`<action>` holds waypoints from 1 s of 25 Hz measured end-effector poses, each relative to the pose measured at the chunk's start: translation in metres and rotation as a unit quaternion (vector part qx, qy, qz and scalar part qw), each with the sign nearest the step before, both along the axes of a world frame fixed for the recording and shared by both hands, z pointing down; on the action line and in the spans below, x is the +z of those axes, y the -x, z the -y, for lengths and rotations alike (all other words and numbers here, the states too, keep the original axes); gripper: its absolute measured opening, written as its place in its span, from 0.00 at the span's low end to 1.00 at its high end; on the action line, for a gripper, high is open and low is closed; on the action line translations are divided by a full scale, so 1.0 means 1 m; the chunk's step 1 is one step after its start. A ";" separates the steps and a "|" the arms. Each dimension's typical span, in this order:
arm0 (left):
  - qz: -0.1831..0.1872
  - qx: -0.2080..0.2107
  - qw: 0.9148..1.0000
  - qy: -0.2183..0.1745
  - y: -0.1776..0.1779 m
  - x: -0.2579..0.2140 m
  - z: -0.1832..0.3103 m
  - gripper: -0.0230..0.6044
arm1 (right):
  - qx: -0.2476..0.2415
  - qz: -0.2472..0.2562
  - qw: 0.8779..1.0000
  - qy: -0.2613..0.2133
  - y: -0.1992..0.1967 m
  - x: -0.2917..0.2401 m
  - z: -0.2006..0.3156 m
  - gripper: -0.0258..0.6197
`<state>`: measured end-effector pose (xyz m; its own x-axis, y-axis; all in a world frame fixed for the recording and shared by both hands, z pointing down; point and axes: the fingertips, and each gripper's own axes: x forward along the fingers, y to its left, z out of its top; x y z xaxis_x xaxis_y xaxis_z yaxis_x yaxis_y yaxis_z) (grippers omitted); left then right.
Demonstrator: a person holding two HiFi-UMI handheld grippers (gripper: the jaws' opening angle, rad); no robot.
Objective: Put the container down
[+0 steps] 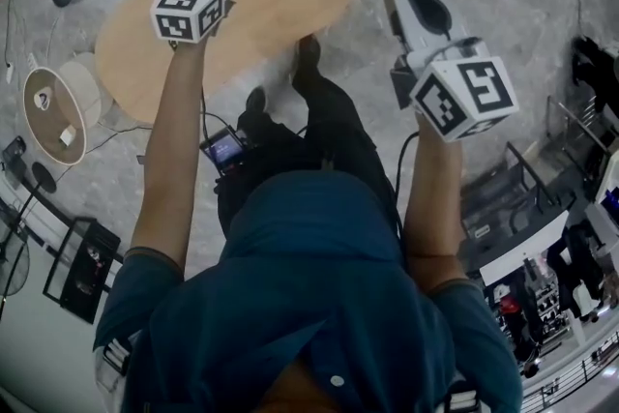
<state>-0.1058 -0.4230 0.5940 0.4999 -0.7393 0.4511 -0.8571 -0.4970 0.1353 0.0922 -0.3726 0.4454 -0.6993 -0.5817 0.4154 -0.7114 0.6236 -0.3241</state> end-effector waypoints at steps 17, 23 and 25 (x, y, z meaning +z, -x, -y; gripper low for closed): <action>0.020 0.012 0.995 0.100 -0.004 0.163 0.007 0.57 | 0.014 -0.027 0.997 0.065 -0.017 0.079 -0.006 0.06; 0.017 0.013 0.991 0.129 -0.005 0.208 0.014 0.57 | 0.019 -0.035 0.996 0.085 -0.018 0.102 -0.004 0.06; 0.016 0.014 0.990 0.136 -0.005 0.220 0.015 0.57 | 0.022 -0.036 0.995 0.091 -0.017 0.108 -0.003 0.06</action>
<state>-0.1013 -0.4382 0.8144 0.4999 -0.5741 0.6485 -0.8500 -0.4687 0.2403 0.1092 -0.3695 0.5537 -0.6395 -0.5214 0.5649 -0.7619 0.5280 -0.3752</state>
